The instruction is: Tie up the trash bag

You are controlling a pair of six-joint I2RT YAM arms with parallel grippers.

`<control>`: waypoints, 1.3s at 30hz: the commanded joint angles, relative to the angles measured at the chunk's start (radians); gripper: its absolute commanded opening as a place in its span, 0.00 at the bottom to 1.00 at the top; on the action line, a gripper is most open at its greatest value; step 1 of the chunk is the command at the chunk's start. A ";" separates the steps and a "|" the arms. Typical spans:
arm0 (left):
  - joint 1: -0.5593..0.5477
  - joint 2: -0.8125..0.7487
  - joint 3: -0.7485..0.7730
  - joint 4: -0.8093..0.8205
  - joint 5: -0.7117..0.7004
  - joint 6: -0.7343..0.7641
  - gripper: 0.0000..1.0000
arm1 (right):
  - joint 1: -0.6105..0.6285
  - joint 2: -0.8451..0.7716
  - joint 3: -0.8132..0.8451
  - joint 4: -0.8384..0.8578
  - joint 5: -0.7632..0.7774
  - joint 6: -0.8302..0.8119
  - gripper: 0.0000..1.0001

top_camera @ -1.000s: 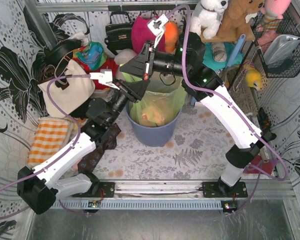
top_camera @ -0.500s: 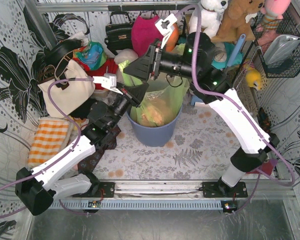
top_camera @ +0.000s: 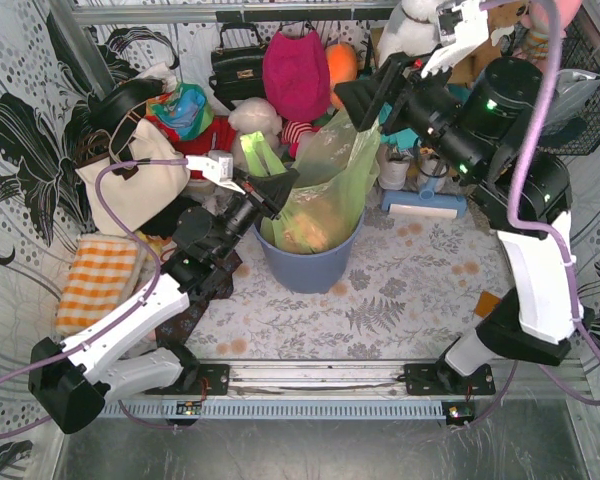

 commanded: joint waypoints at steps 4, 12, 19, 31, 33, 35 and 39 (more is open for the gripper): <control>-0.003 -0.028 0.001 0.053 0.014 0.019 0.03 | -0.195 0.122 0.094 -0.276 0.076 -0.026 0.64; -0.003 -0.020 0.004 0.058 0.012 0.012 0.03 | -0.252 0.112 -0.022 -0.190 -0.096 0.001 0.52; -0.003 -0.020 0.017 0.042 -0.005 0.016 0.01 | -0.252 0.100 -0.021 -0.167 -0.146 0.014 0.26; 0.006 0.022 0.229 -0.106 -0.150 0.162 0.00 | -0.252 -0.012 -0.023 -0.005 -0.308 0.021 0.00; 0.023 0.037 0.267 -0.125 -0.144 0.163 0.00 | -0.252 -0.036 -0.040 0.032 -0.360 0.034 0.00; 0.048 0.048 0.291 -0.140 -0.113 0.142 0.00 | -0.251 -0.070 -0.083 0.068 -0.399 0.048 0.00; 0.083 0.056 0.305 -0.179 -0.076 0.085 0.00 | -0.252 -0.154 -0.249 0.197 -0.458 0.091 0.00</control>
